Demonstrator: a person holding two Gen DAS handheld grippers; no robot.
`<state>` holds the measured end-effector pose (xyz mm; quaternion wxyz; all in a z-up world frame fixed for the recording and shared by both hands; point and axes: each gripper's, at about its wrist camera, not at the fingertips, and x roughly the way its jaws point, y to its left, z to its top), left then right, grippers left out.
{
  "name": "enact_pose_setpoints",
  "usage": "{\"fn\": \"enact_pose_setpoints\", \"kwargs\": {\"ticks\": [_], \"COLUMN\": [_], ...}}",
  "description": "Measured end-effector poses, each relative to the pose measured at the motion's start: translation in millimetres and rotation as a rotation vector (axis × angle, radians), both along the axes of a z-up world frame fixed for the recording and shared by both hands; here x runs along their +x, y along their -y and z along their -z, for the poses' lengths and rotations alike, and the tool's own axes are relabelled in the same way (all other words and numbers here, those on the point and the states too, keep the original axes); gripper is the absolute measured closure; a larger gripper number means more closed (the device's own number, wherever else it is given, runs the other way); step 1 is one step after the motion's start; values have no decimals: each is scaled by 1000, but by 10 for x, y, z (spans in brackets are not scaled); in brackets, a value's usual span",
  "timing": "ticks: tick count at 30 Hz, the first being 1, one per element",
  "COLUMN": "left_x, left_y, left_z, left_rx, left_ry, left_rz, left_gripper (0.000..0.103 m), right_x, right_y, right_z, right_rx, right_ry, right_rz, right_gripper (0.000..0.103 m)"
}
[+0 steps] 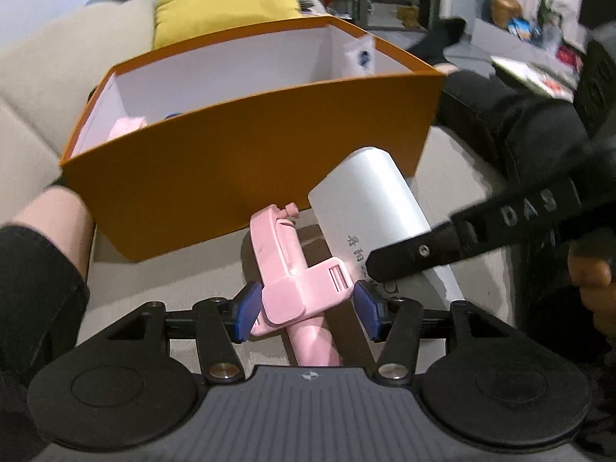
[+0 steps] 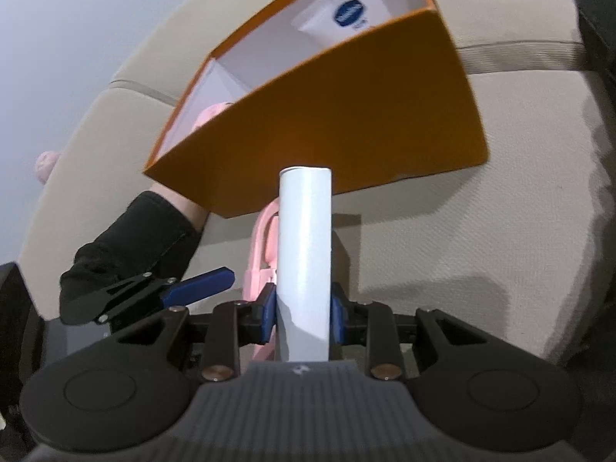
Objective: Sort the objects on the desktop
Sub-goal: 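Lift the pink selfie stick and white cylinder off the sofa with both grippers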
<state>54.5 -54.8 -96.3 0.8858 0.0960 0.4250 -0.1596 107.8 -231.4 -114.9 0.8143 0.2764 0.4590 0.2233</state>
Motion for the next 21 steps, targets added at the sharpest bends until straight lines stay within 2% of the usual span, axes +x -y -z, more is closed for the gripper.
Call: {"fn": "enact_pose_setpoints", "kwargs": {"ticks": [3,6,8,10,16,18,21], "left_x": [65,130,148,151,195,193,173], "left_y": [-134,-206,-203,-170,-96,-38,54], "left_z": [-37,-41,-38,-28,63,115,162], "left_rx": [-80,-149,-168,-158,-99,-38,27], "left_ry": [-26,-59,-68,-65,-66,-56,-46], "left_rz": [-40,-64,-72,-69,-118,-128,-106], "left_gripper": [41,41,41,41,41,42,48], "right_x": [38,68,70,67,55,56,45], "right_y": [-32,-47,-21,-2,36,62,71], "right_z": [39,109,162,194,181,179,186], "right_rx": [17,-15,-6,32,9,8,9], "right_ry": [-16,-53,-75,-90,-90,-90,-89], "right_rz": [-28,0,14,10,55,69,73], "right_gripper": [73,73,73,73,73,73,73]}}
